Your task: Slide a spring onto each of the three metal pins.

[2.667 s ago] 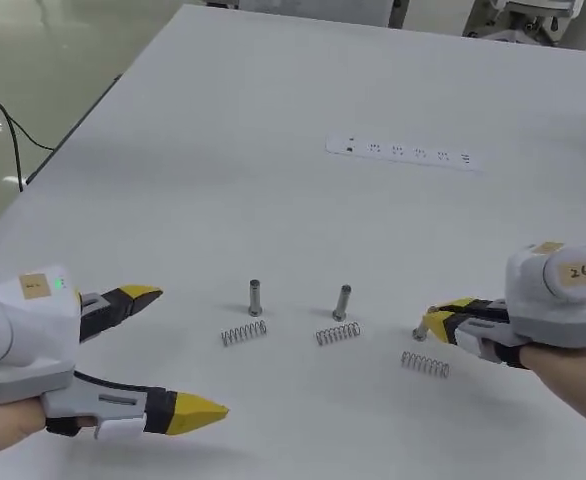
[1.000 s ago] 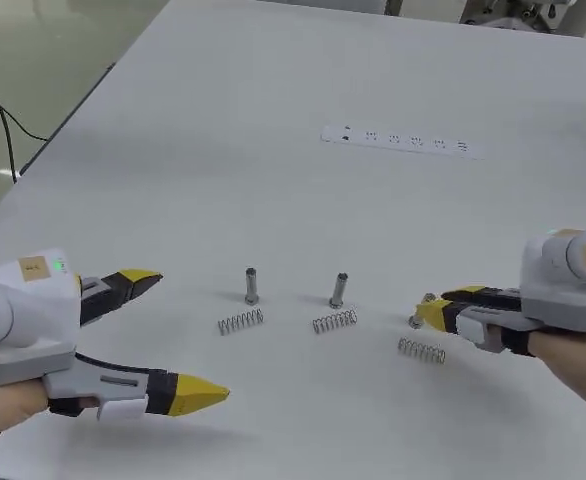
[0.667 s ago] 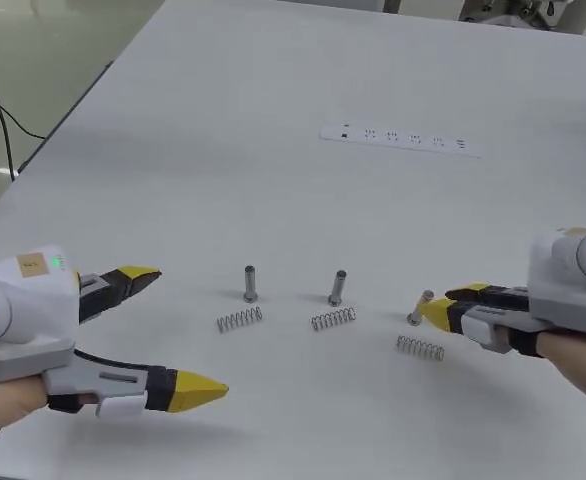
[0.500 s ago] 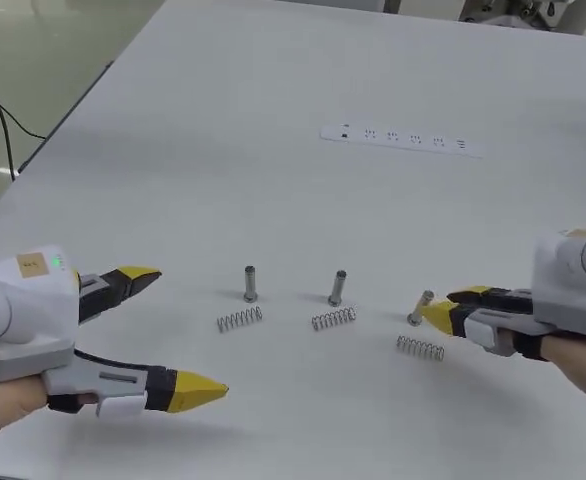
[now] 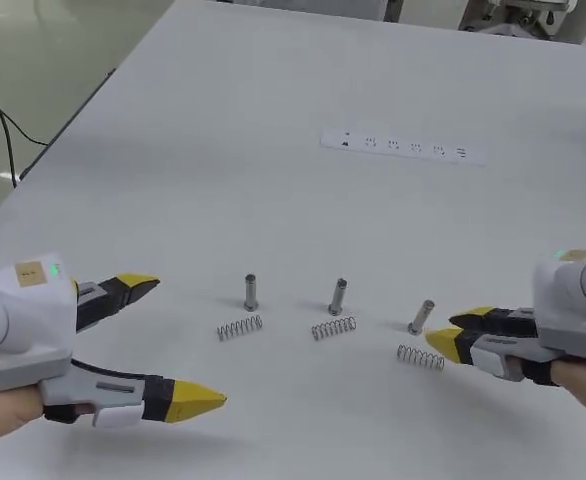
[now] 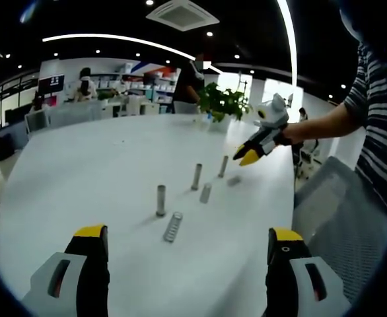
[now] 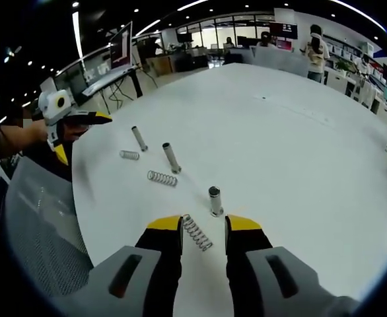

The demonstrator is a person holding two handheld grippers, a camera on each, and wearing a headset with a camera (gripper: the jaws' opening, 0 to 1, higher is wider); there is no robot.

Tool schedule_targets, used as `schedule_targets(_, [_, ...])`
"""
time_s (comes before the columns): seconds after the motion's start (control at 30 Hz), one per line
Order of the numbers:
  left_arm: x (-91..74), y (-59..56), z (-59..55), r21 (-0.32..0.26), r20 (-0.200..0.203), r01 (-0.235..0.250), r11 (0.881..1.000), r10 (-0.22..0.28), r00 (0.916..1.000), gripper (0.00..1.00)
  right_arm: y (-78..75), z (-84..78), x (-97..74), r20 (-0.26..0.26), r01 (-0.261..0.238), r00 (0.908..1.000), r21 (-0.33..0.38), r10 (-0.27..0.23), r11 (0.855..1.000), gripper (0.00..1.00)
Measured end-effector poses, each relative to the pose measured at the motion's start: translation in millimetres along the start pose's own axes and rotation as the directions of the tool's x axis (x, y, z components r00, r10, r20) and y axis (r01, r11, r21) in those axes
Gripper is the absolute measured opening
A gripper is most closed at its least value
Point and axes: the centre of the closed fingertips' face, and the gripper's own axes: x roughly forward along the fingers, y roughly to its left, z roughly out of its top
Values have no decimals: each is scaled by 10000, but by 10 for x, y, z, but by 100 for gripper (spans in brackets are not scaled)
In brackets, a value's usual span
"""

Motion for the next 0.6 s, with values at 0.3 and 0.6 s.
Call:
schedule_targets(0.3, [3, -2, -10, -11, -32, 12, 10000, -12, 10000, 98, 92, -62, 17, -515, -635, 9969, -759, 597, 9951, 23])
schedule_targets(0.6, [-7, -1, -24, -26, -56, -1, 10000, 1, 10000, 98, 129, -148, 55, -1318, -1169, 9872, -2166, 896, 9692, 25])
